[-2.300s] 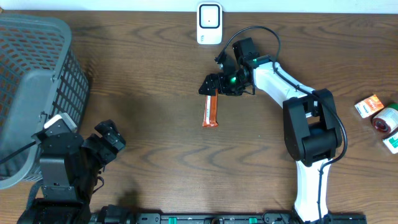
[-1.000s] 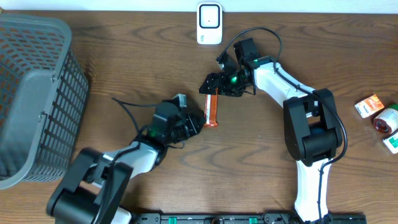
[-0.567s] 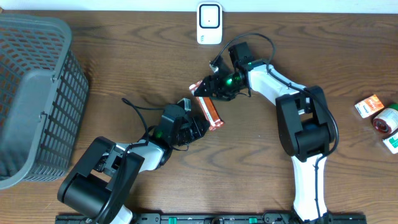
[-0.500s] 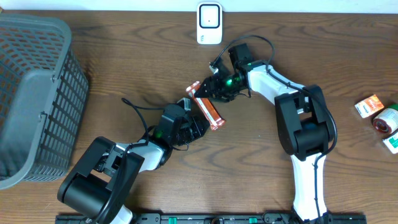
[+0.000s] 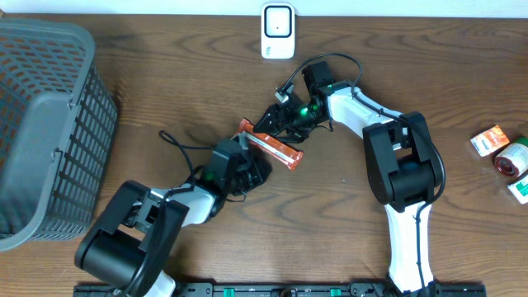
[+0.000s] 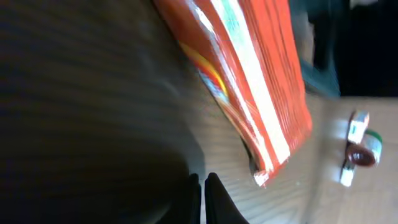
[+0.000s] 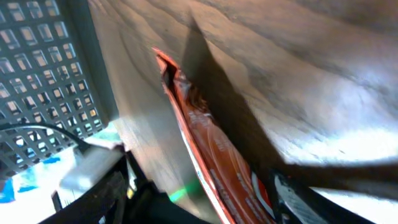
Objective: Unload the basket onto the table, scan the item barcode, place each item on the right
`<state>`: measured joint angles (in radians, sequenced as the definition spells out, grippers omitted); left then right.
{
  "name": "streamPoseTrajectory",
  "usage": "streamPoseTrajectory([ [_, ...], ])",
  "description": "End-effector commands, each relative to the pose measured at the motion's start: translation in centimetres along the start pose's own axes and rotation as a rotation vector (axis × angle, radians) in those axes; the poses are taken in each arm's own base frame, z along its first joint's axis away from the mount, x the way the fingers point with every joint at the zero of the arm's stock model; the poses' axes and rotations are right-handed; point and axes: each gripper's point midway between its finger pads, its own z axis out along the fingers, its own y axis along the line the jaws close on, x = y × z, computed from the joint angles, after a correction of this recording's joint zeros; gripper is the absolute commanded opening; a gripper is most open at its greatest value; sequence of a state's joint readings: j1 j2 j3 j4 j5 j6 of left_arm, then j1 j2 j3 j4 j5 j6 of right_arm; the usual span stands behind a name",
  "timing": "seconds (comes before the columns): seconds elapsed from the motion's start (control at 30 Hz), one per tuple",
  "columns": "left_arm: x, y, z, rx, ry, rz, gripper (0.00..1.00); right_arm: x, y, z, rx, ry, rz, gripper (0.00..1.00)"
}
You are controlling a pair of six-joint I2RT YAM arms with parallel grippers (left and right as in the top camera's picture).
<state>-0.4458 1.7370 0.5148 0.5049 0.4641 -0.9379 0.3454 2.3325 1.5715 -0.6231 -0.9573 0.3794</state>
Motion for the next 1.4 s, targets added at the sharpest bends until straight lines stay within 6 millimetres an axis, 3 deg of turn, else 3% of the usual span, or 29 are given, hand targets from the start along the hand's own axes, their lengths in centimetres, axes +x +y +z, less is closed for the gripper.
streamPoseTrajectory([
  [0.0,-2.1,2.6,-0.7,-0.075,-0.048,-0.048,0.07,4.2,-17.3,1.3,0.529,0.036,0.3,0.66],
  [0.13,-4.2,3.7,-1.6,-0.083,-0.101,-0.095,0.08,4.5,-18.2,0.2,0.547,0.033,0.357,0.41],
  [0.4,-5.8,4.7,-2.2,-0.116,-0.167,-0.123,0.07,5.6,-19.0,-0.8,0.594,0.051,0.425,0.38],
  [0.63,-6.7,3.6,-2.2,-0.071,-0.203,-0.115,0.07,7.4,-18.4,-0.4,0.619,0.118,0.444,0.28],
  [0.87,-7.8,1.6,-2.1,-0.024,-0.227,-0.095,0.08,8.7,-17.6,0.7,0.643,0.166,0.425,0.26],
  [1.1,-7.0,-1.0,-1.1,0.008,-0.207,-0.038,0.07,9.0,-17.0,1.5,0.63,0.181,0.411,0.27],
  [1.37,-6.6,-1.2,-0.9,0.004,-0.206,-0.027,0.08,8.6,-17.3,1.0,0.623,0.165,0.421,0.33],
])
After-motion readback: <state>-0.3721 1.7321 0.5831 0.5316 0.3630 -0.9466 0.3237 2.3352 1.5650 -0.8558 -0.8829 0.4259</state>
